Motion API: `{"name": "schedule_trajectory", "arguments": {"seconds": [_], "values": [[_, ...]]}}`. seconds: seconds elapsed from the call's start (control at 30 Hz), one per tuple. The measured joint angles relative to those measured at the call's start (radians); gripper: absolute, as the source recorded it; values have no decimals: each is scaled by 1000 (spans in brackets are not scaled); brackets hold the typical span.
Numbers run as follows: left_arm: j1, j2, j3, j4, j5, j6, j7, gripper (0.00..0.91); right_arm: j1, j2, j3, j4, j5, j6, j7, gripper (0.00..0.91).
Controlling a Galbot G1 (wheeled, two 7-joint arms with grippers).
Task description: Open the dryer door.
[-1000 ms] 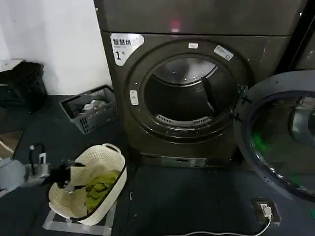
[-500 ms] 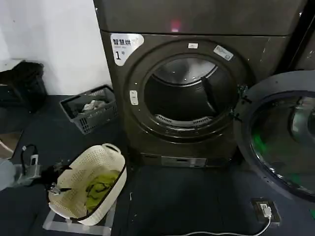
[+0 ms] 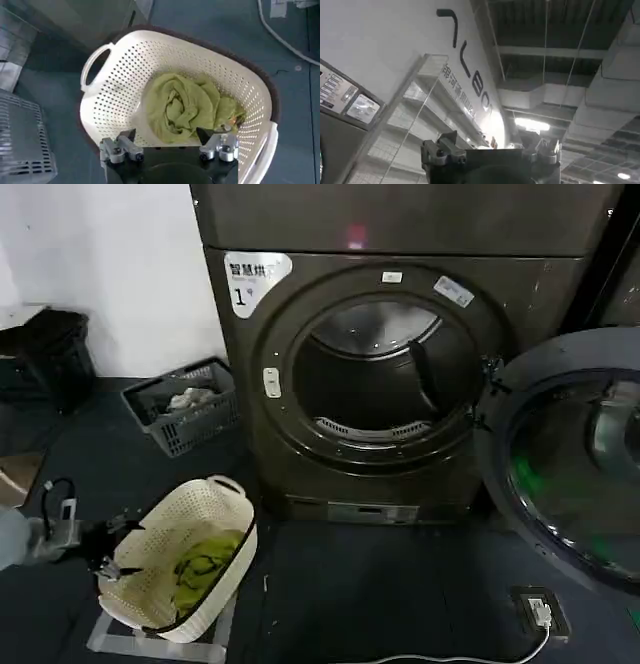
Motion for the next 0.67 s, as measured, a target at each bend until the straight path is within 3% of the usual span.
{"name": "schedule_trajectory", "arguments": {"seconds": [0.67], "values": [[4,21,-8,9,47,-31,18,907,-3,17,4,11,0,2,-5,907]]}}
